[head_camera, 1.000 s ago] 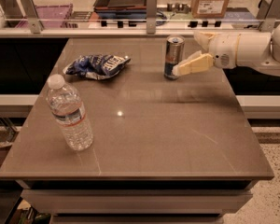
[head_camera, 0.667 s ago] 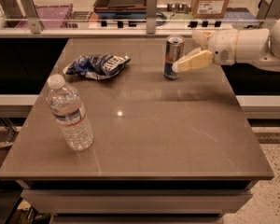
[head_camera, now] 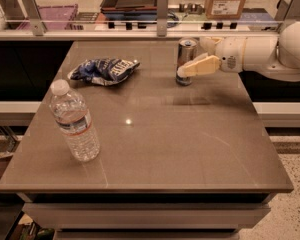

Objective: Pick redbull can

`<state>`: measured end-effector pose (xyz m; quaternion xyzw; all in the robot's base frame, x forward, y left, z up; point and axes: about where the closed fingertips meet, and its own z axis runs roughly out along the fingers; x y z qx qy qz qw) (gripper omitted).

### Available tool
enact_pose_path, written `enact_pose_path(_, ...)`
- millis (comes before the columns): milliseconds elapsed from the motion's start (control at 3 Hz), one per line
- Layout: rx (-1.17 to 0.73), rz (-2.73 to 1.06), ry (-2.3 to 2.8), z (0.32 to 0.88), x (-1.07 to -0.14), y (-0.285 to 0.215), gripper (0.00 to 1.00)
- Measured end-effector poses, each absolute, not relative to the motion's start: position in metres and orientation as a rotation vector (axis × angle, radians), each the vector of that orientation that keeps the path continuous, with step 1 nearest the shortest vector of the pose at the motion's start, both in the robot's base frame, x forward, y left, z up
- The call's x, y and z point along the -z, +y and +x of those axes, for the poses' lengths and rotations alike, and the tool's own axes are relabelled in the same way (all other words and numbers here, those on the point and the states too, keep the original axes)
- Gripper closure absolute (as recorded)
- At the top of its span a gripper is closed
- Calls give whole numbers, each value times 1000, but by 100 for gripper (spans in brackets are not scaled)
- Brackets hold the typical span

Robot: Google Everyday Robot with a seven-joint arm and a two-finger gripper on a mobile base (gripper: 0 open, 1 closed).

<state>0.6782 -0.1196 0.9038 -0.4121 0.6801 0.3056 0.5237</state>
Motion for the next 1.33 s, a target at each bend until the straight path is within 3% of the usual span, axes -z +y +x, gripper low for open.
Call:
enact_pose_path(1000,-738,-920,1637,684,-894,-110,0)
enact_pose_path(1333,-742,-924,1635,684,-893,-107,19)
